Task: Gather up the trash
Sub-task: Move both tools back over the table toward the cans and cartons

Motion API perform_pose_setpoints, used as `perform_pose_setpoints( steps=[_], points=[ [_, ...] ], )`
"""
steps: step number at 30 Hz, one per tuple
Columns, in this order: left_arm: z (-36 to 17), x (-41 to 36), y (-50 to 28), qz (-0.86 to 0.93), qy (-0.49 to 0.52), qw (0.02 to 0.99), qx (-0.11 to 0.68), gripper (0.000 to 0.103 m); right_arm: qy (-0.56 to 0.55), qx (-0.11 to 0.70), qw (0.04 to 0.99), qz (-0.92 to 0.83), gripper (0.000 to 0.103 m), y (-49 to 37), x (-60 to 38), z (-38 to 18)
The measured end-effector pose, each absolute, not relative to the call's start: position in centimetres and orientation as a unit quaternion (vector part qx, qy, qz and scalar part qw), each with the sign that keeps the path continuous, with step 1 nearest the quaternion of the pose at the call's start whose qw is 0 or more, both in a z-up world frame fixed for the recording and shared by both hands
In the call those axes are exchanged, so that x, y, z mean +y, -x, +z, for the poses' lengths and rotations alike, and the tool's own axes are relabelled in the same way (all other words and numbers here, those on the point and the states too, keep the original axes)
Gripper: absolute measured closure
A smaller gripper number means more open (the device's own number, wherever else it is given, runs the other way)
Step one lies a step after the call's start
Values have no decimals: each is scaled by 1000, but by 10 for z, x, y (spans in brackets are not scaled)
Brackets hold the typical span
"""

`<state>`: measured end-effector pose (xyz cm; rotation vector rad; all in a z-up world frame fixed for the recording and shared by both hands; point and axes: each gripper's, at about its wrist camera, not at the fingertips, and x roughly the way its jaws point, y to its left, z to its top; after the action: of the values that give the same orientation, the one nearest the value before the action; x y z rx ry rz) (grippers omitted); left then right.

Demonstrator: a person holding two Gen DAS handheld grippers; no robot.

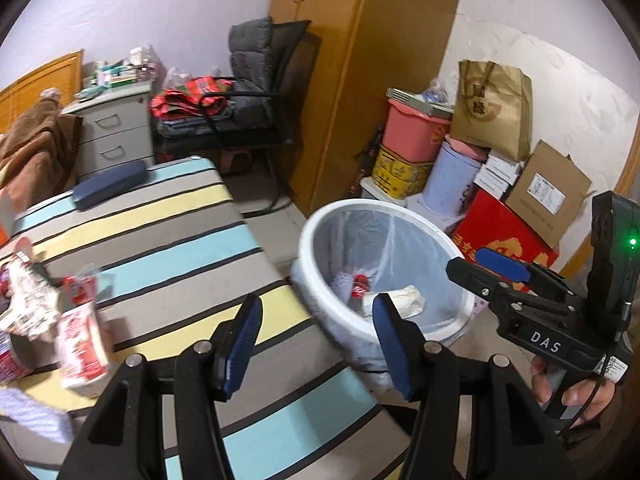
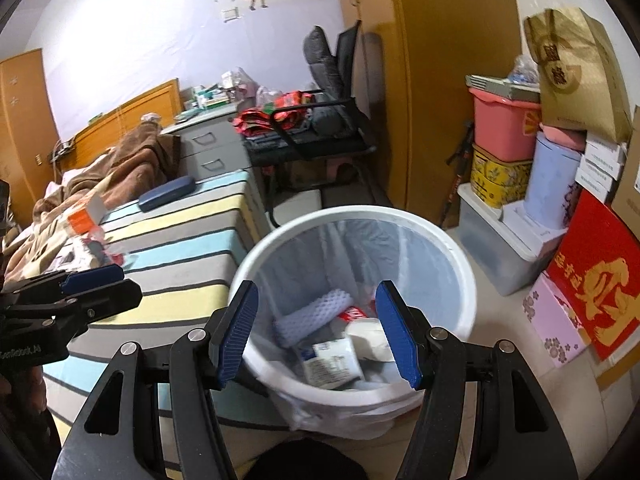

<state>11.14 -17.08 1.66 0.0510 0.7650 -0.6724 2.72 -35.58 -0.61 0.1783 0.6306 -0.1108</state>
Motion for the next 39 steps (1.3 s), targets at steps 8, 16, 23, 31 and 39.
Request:
perform_pose_setpoints(
  steps=[8, 16, 23, 31, 39],
  points=[
    [23, -120, -105, -278, -12, 895, 348, 43, -80, 299, 951, -16, 40, -31, -324, -1],
    [18, -59, -105, -218, 9, 914, 343, 42, -78, 303, 949, 33, 40, -44, -282, -4],
    [13, -1, -115, -165, 24, 923, 346, 39, -71, 318, 942, 77, 40, -62, -241, -10],
    [2, 50, -132, -125, 23, 923, 364, 34, -58, 336, 933, 115, 40, -83, -197, -14],
    [-11, 83, -154, -109, 5, 917, 383, 33, -55, 372, 917, 136, 40, -108, -164, -27]
  ],
)
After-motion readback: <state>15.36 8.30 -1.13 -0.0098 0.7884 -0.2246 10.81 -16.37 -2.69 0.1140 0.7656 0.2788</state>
